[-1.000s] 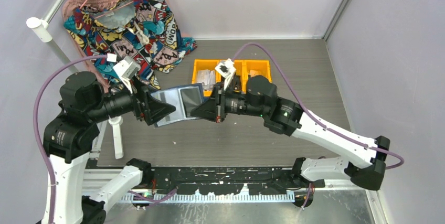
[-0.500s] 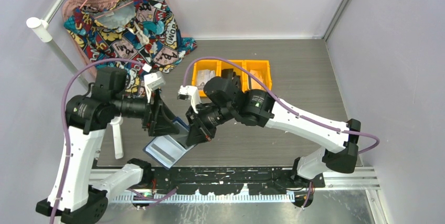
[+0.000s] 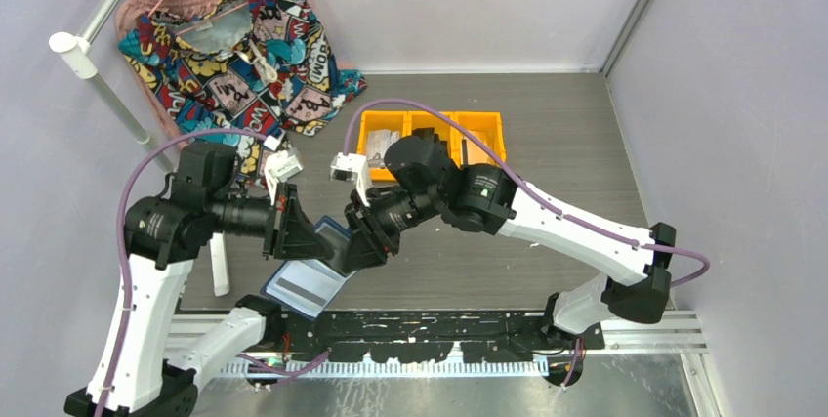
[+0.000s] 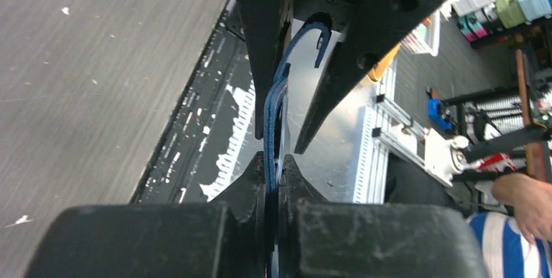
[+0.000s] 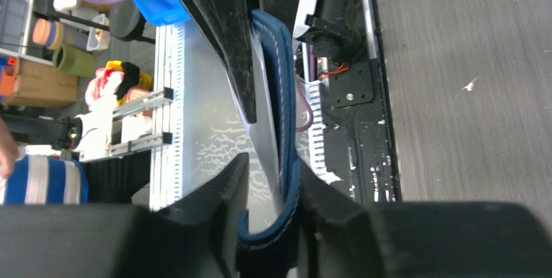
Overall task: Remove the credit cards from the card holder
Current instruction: Remove the credit card from the card holder.
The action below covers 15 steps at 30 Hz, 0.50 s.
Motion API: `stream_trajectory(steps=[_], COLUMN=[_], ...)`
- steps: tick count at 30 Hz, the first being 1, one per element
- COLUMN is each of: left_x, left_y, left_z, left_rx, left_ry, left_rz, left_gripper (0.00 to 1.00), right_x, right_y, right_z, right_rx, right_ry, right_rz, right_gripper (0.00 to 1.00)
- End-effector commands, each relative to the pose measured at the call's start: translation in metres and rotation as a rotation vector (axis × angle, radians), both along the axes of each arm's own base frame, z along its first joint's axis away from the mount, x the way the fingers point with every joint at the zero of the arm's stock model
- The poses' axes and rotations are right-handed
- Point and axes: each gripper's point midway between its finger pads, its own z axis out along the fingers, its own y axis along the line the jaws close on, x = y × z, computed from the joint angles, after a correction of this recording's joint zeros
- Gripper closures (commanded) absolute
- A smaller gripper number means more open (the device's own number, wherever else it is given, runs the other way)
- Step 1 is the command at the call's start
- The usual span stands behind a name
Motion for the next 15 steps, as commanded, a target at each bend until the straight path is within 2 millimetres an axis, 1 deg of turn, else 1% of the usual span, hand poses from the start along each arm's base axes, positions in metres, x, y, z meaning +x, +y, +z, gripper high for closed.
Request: stream_trajectory(steps=[1, 2, 5, 6, 9, 10, 11, 15], left_x=[0.027, 0.033, 0.047, 0.051, 0.059, 0.061, 0.062, 0.064], left_y=[-0.004, -0.004, -0.002, -0.001, -0.001, -0.001, -0.001, -0.003], left_z=[0.017, 0.023, 0.038, 0.042, 0.052, 0.055, 0.060, 0.066], left_rx=[-0.051, -0.069, -0.120, -0.134, -0.167, -0.184, -0.205, -0.242], left_ry=[-0.113, -0.146, -0.204, -0.215, -0.219, -0.202, -0.200, -0.148], left_rz=[0.145, 0.187, 0.305, 0.336, 0.394, 0.414, 0.427, 0.459], left_gripper=[1.00, 1.00, 1.00, 1.00, 1.00, 1.00, 1.00, 1.00], right_x=[0.011, 0.016, 0.033, 0.039, 0.047, 0.048, 0.049, 0.051], right_y=[-0.001, -0.002, -0.013, -0.018, -0.027, -0.030, -0.031, -0.024], right_z=[0.069, 0.075, 0.092, 0.088, 0.096, 0.104, 0.104, 0.105], right_rx=[0.309, 0.364, 0.541, 0.580, 0.731, 0.792, 0.816, 0.856], right_ry=[-0.065, -0.059, -0.015, 0.013, 0.105, 0.129, 0.155, 0.230], right_rz=[-0.110, -0.160, -0.318, -0.373, -0.455, -0.461, -0.467, -0.463], right_gripper=[0.58, 0.52, 0.43, 0.42, 0.42, 0.42, 0.43, 0.44])
